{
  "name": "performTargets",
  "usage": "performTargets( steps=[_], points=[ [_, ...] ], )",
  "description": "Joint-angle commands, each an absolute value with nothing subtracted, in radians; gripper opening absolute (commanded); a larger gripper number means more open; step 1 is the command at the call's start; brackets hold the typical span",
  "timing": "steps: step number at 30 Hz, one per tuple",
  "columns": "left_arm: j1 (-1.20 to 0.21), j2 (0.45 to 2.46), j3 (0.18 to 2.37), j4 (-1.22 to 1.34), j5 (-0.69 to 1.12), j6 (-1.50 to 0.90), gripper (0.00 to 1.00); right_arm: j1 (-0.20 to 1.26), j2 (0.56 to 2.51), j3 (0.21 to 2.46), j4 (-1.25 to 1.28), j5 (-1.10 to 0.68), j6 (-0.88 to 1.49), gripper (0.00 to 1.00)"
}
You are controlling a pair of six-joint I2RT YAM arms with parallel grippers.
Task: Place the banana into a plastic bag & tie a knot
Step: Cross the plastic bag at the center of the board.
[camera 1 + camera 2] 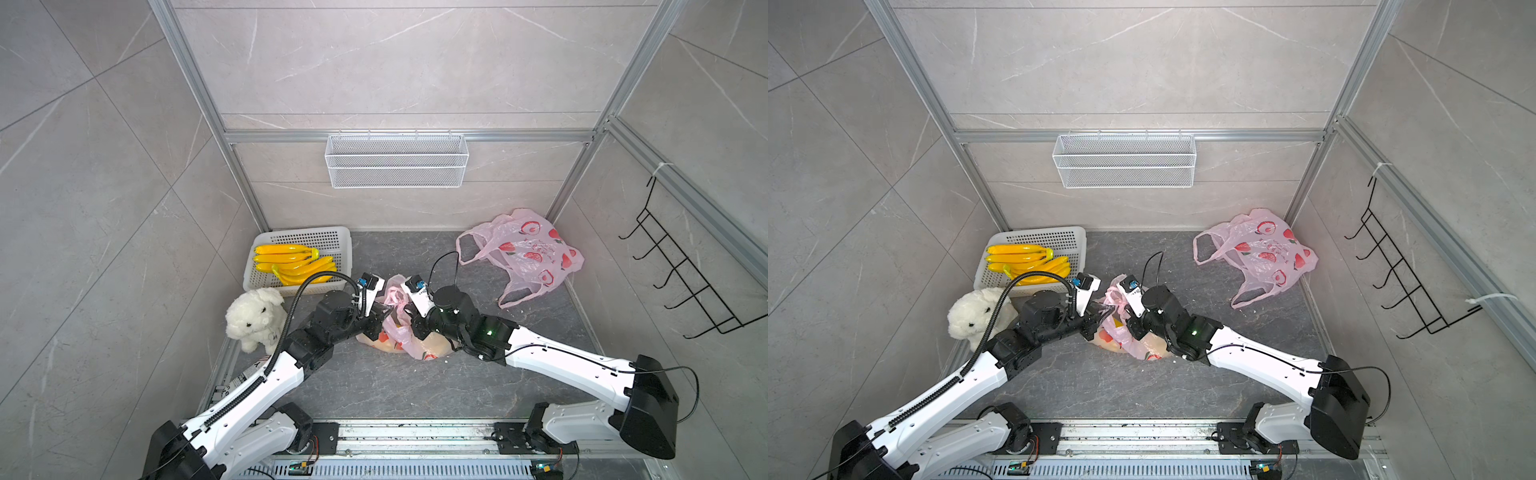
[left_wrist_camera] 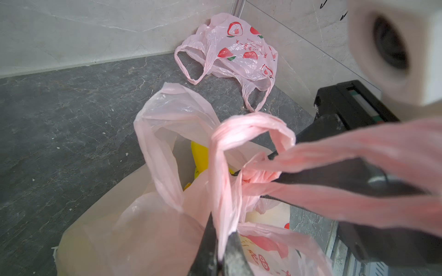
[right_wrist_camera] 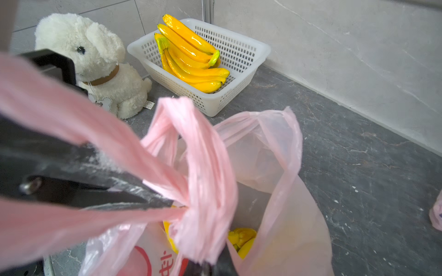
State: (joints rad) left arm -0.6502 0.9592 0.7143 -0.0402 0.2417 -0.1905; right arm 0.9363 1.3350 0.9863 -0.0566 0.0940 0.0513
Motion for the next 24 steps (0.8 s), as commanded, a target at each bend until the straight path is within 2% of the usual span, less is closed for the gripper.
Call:
performTargets(
  steps=[1, 5, 17, 24],
  points=[
    [-0.645, 0.923, 0.72, 0.009, 0.246, -0.197, 0.0, 0.926, 1.323, 1.001, -0.12, 0.161, 0.031, 0.0],
    [-0.646, 0.937, 0.723, 0.018, 0.288, -0.203, 0.0, 0.928, 1.333, 1.016, -0.116, 0.166, 0.041, 0.0],
    [-0.65, 0.941, 0.736, 0.008, 0.304, -0.195, 0.0, 0.931, 1.328, 1.045, -0.194, 0.069, -0.001, 0.3],
    [-0.654, 0.961, 0.741, -0.009, 0.351, -0.187, 0.0, 0.93, 1.309, 1.058, -0.204, 0.065, -0.007, 0.33]
  ],
)
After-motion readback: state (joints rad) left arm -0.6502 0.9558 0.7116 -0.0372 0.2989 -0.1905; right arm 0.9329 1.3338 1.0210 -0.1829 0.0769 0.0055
